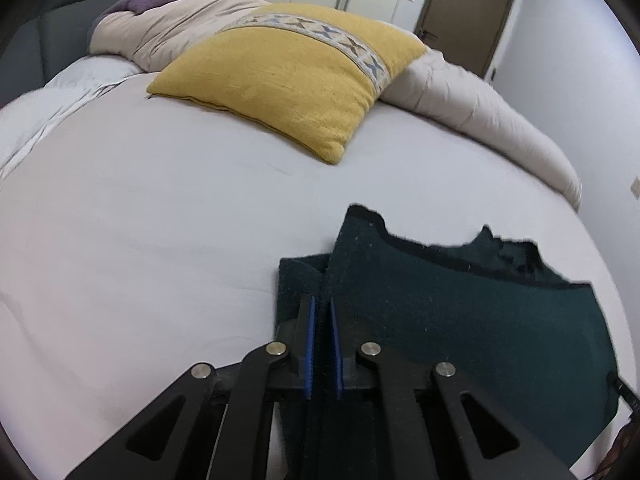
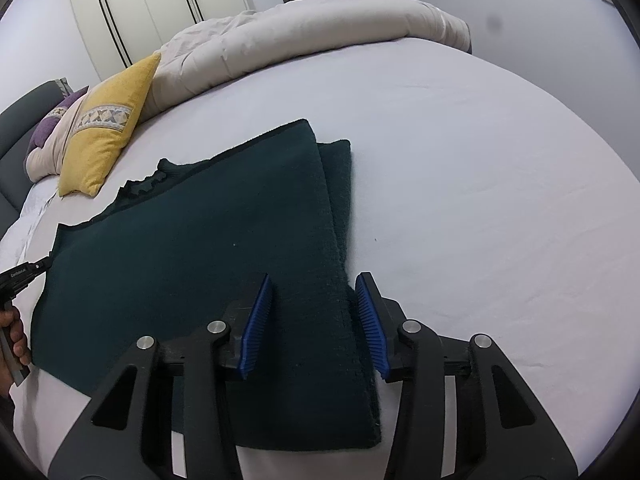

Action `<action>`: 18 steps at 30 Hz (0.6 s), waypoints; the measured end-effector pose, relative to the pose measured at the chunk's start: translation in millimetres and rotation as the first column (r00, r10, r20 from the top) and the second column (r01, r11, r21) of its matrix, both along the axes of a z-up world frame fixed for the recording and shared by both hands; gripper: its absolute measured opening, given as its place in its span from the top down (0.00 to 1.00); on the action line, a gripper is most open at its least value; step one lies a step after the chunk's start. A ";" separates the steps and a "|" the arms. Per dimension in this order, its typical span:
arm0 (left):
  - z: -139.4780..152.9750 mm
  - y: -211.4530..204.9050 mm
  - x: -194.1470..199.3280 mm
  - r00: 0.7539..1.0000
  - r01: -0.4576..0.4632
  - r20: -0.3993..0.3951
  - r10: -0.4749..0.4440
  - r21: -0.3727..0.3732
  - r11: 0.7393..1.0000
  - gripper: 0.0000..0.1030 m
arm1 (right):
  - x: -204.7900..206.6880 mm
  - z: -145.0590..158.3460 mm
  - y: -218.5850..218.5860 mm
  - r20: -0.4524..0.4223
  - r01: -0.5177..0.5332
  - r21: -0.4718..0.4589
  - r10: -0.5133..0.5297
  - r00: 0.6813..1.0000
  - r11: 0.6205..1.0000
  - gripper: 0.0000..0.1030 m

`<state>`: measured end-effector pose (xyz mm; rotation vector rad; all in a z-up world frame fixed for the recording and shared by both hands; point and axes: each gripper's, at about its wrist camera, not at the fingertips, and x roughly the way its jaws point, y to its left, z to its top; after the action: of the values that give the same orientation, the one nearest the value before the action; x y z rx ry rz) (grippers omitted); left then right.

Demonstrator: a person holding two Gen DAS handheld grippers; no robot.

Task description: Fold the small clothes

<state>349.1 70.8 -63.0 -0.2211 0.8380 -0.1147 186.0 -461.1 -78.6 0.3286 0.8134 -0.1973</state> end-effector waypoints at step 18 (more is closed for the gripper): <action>17.3 -2.3 -35.7 0.995 0.089 0.048 -0.084 -0.129 0.988 0.62 | -19.1 21.0 7.2 0.060 0.002 0.020 -0.003 0.998 1.000 0.53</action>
<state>313.4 68.5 -45.6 -0.3049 0.7991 -0.2558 167.0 -454.0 -57.6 0.3528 0.7560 -0.1806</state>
